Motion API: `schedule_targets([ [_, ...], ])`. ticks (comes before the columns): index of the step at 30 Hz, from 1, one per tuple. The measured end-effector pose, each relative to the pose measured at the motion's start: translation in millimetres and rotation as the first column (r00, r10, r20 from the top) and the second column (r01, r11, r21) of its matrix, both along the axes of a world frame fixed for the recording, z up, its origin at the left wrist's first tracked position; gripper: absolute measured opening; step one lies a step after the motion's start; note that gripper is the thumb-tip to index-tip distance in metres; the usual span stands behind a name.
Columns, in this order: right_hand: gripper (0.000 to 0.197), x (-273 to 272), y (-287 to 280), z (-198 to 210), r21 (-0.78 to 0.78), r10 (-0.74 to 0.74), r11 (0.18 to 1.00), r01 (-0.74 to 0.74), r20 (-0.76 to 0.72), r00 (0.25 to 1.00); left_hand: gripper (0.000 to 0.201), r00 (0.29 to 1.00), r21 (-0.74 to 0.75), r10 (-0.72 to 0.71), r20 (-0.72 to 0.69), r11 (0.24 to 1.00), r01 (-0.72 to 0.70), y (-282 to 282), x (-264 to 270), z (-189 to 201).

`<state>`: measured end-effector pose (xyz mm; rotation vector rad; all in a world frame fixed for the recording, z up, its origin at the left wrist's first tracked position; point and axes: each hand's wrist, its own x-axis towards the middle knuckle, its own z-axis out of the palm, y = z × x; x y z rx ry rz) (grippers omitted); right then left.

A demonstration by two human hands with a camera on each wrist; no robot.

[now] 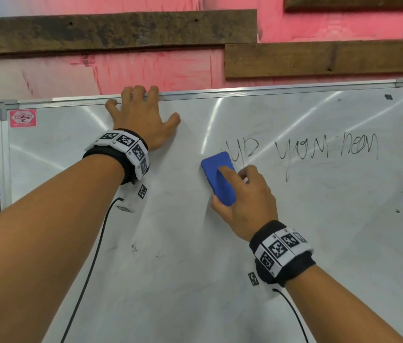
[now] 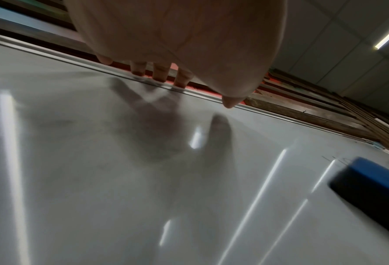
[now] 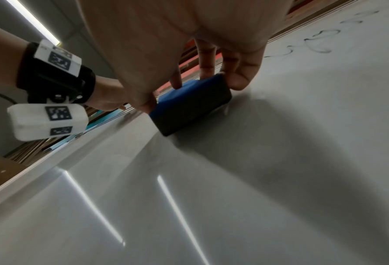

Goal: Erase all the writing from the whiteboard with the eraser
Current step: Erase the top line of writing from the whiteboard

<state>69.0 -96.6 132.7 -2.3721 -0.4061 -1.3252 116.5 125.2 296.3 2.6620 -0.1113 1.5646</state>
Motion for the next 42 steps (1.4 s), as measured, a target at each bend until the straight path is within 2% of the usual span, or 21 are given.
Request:
schedule_targets([
  [5,0.053,6,1,24,0.02,-0.002,1.0,0.002,-0.002,1.0,0.075,0.999,0.05,-0.031,-0.008,0.998,0.032,-16,1,4],
  [12,0.053,-2,-3,-11,-0.027,0.044,0.999,-0.044,-0.015,0.999,0.087,0.999,0.048,0.011,-0.046,0.999,-0.009,-24,2,4],
  [16,0.053,3,-7,-2,-0.05,0.011,0.999,-0.012,-0.006,1.0,0.097,0.992,0.023,0.029,-0.124,0.999,-0.027,-30,0,7],
  [21,0.054,9,-5,15,-0.022,0.014,1.0,-0.014,-0.005,1.0,0.099,0.981,-0.033,0.025,-0.194,0.999,-0.032,-34,-3,11],
  [28,0.055,-1,-11,-3,-0.004,0.004,1.0,-0.004,-0.043,0.999,0.099,0.97,-0.072,0.022,-0.243,0.997,-0.041,-40,-7,17],
  [37,0.054,10,-13,38,0.011,-0.019,1.0,0.019,-0.03,0.999,0.098,0.973,-0.09,0.007,-0.23,0.996,-0.028,-43,-8,16],
  [42,0.057,0,-19,11,0.014,-0.014,1.0,0.015,-0.072,0.997,0.1,0.975,-0.073,0.006,-0.221,0.997,-0.022,-42,-8,16],
])
